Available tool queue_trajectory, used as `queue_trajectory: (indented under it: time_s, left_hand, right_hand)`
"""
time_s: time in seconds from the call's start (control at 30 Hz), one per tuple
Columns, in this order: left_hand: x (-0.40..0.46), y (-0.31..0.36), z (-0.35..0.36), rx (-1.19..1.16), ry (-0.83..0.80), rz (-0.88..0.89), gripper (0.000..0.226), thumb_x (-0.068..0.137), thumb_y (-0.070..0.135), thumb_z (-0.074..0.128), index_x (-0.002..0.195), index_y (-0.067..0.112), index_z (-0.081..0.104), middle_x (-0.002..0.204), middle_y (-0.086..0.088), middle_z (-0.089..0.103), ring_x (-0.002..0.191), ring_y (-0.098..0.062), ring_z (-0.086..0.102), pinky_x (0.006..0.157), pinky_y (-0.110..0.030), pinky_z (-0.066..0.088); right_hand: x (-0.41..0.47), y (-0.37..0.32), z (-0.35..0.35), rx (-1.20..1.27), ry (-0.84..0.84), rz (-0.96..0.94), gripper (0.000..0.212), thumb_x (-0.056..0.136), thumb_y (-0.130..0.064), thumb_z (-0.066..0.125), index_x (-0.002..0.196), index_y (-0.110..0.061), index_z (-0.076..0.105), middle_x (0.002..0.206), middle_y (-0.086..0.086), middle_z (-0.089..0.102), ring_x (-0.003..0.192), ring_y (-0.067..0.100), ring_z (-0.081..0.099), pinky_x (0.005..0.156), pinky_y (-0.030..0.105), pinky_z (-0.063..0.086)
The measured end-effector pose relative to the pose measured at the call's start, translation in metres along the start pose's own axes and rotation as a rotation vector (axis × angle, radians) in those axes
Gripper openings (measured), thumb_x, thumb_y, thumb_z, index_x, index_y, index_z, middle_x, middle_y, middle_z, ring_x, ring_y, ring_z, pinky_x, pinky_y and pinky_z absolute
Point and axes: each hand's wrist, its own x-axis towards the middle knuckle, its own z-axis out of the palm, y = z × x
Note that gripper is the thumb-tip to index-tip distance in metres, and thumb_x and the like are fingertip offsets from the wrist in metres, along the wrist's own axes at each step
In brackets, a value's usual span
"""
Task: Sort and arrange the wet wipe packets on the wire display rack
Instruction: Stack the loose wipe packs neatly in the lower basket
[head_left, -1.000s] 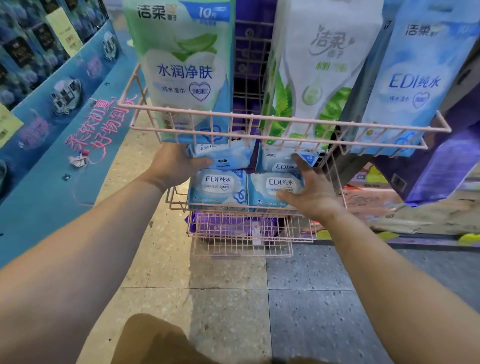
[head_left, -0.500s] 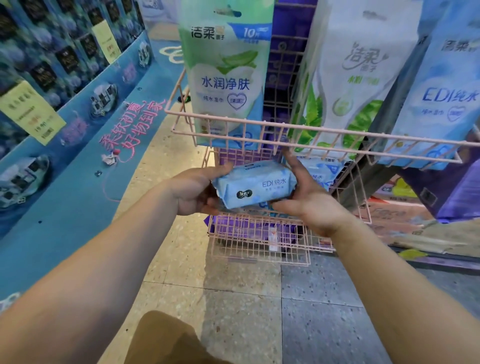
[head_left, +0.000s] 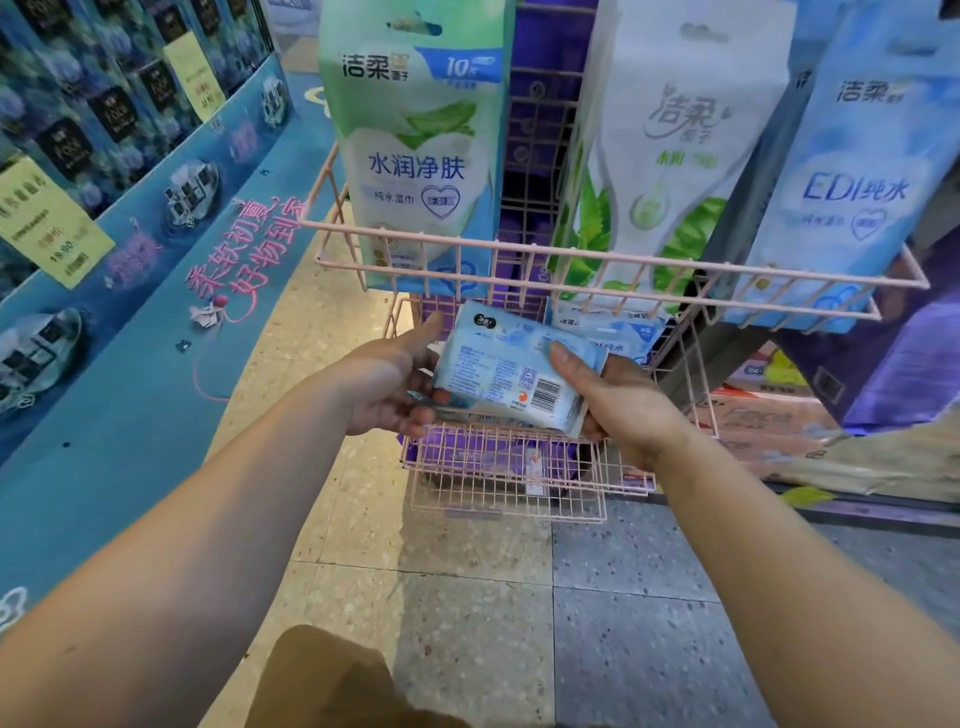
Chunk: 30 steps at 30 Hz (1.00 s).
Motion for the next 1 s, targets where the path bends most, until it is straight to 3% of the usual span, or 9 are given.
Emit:
queue_trajectory:
  time_s: [0.07, 0.17, 0.3, 0.5, 0.63, 0.7, 0.77, 0.87, 1.0]
  left_hand:
    - [-0.002, -0.004, -0.001, -0.074, -0.054, 0.018, 0.074, 0.079, 0.076, 0.040, 0.105, 0.010, 0.060, 0.075, -0.011, 0.063, 0.056, -0.024, 0.055, 0.053, -0.033, 0.054]
    - [-0.005, -0.008, -0.001, -0.303, -0.117, 0.037, 0.061, 0.074, 0.065, 0.053, 0.108, 0.016, 0.063, 0.096, -0.015, 0.070, 0.076, -0.030, 0.069, 0.063, -0.041, 0.060]
    - [-0.008, -0.006, 0.002, -0.463, -0.117, 0.136, 0.030, 0.084, 0.030, 0.060, 0.112, 0.018, 0.062, 0.105, -0.008, 0.070, 0.086, -0.024, 0.069, 0.071, -0.042, 0.059]
    - [-0.007, -0.010, 0.002, -0.590, -0.087, 0.214, 0.048, 0.078, 0.009, 0.064, 0.125, 0.018, 0.055, 0.112, -0.009, 0.069, 0.082, -0.023, 0.071, 0.065, -0.040, 0.061]
    - [-0.004, -0.015, 0.009, -0.596, -0.143, 0.421, 0.077, 0.058, -0.014, 0.070, 0.123, 0.024, 0.053, 0.098, -0.006, 0.075, 0.087, -0.024, 0.072, 0.065, -0.037, 0.059]
    - [-0.002, -0.015, 0.014, -0.566, -0.137, 0.453, 0.075, 0.060, -0.011, 0.067, 0.127, 0.020, 0.052, 0.101, -0.009, 0.072, 0.091, -0.025, 0.071, 0.069, -0.035, 0.059]
    - [0.000, -0.015, 0.014, -0.534, -0.140, 0.460, 0.065, 0.061, -0.008, 0.066, 0.120, 0.018, 0.057, 0.097, -0.007, 0.074, 0.092, -0.024, 0.071, 0.070, -0.034, 0.059]
    - [0.003, -0.018, 0.013, -0.385, -0.146, 0.484, 0.054, 0.064, -0.012, 0.065, 0.111, 0.014, 0.061, 0.091, -0.002, 0.076, 0.090, -0.022, 0.070, 0.070, -0.032, 0.058]
    - [0.006, -0.023, 0.013, -0.313, -0.121, 0.459, 0.061, 0.068, -0.019, 0.064, 0.124, 0.007, 0.055, 0.102, -0.008, 0.072, 0.092, -0.023, 0.069, 0.070, -0.033, 0.059]
  right_hand:
    - [-0.001, 0.001, -0.001, 0.000, 0.000, -0.058, 0.017, 0.083, -0.034, 0.069, 0.098, -0.031, 0.060, 0.083, -0.012, 0.070, 0.061, -0.003, 0.067, 0.050, 0.017, 0.050]
    - [-0.002, 0.004, -0.002, -0.225, -0.003, -0.341, 0.050, 0.072, -0.016, 0.080, 0.105, -0.047, 0.057, 0.110, -0.008, 0.063, 0.098, 0.001, 0.063, 0.083, 0.017, 0.052]
    - [-0.001, 0.002, 0.003, -0.356, 0.042, -0.529, 0.060, 0.069, -0.013, 0.082, 0.113, -0.043, 0.054, 0.115, -0.003, 0.051, 0.108, 0.009, 0.055, 0.098, 0.016, 0.043]
    - [0.000, 0.002, 0.004, -0.405, 0.096, -0.466, 0.065, 0.072, -0.009, 0.079, 0.119, -0.041, 0.049, 0.119, -0.005, 0.048, 0.108, 0.008, 0.055, 0.085, 0.000, 0.040]
    - [0.003, 0.010, 0.004, -0.001, -0.072, -0.130, 0.083, 0.077, -0.002, 0.073, 0.143, -0.028, 0.031, 0.124, -0.002, 0.064, 0.103, 0.013, 0.067, 0.084, 0.028, 0.057]
    - [0.003, 0.011, 0.006, 0.264, -0.182, -0.054, 0.068, 0.078, 0.006, 0.068, 0.135, -0.020, 0.041, 0.125, 0.010, 0.064, 0.109, 0.023, 0.065, 0.092, 0.037, 0.054]
    - [0.001, 0.009, 0.006, 0.464, -0.262, -0.011, 0.063, 0.070, -0.003, 0.073, 0.127, -0.014, 0.048, 0.125, 0.013, 0.064, 0.109, 0.028, 0.065, 0.090, 0.035, 0.055]
    - [0.004, 0.011, 0.005, 0.517, -0.228, 0.001, 0.071, 0.060, -0.018, 0.078, 0.124, -0.009, 0.050, 0.126, 0.014, 0.063, 0.110, 0.028, 0.064, 0.086, 0.034, 0.057]
    - [0.003, 0.015, 0.004, 0.480, -0.163, 0.030, 0.062, 0.070, -0.012, 0.069, 0.126, -0.002, 0.046, 0.124, 0.019, 0.063, 0.109, 0.030, 0.065, 0.090, 0.040, 0.055]
